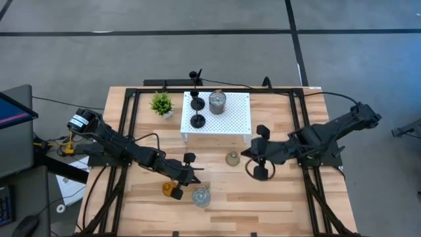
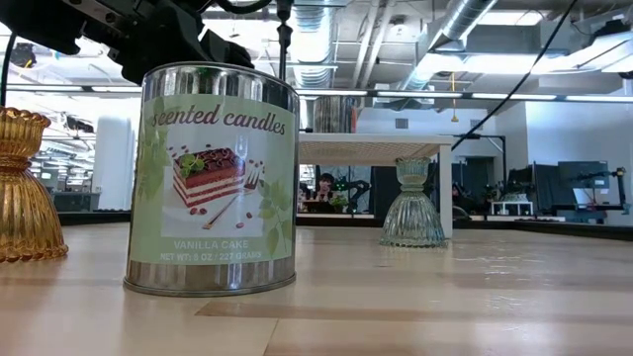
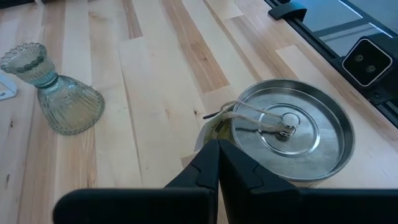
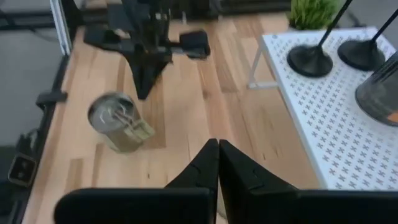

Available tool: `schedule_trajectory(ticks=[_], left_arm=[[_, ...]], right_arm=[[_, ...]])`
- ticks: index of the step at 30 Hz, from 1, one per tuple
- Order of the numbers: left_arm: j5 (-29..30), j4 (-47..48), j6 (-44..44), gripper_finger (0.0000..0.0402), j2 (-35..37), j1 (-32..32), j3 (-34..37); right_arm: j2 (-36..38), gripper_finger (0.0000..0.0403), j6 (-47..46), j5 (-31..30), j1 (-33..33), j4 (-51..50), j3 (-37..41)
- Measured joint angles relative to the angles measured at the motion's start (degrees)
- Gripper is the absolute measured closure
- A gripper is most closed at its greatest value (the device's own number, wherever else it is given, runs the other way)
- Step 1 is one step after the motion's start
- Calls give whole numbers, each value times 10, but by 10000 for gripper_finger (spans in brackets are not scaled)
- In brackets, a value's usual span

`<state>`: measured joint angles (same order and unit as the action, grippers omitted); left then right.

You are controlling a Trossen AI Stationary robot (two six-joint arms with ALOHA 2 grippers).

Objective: Pick & Place candle stick holders
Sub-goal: Align the silver scented candle can with the other silver scented candle on the shelf

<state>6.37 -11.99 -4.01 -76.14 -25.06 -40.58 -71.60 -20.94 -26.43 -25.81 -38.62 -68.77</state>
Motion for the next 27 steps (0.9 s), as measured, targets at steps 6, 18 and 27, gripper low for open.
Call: schedule_trajectory(ticks=[6, 18, 27], left_arm=[[0, 0, 0, 396, 0, 0, 0], [0, 0, 0, 396, 0, 0, 0], [0, 0, 0, 396, 0, 0, 0]], right_arm=[[42, 402, -6, -58, -37, 153, 122], [52, 402, -58, -152, -99, 357, 286], [-27, 402, -165, -183, -139, 393, 318]])
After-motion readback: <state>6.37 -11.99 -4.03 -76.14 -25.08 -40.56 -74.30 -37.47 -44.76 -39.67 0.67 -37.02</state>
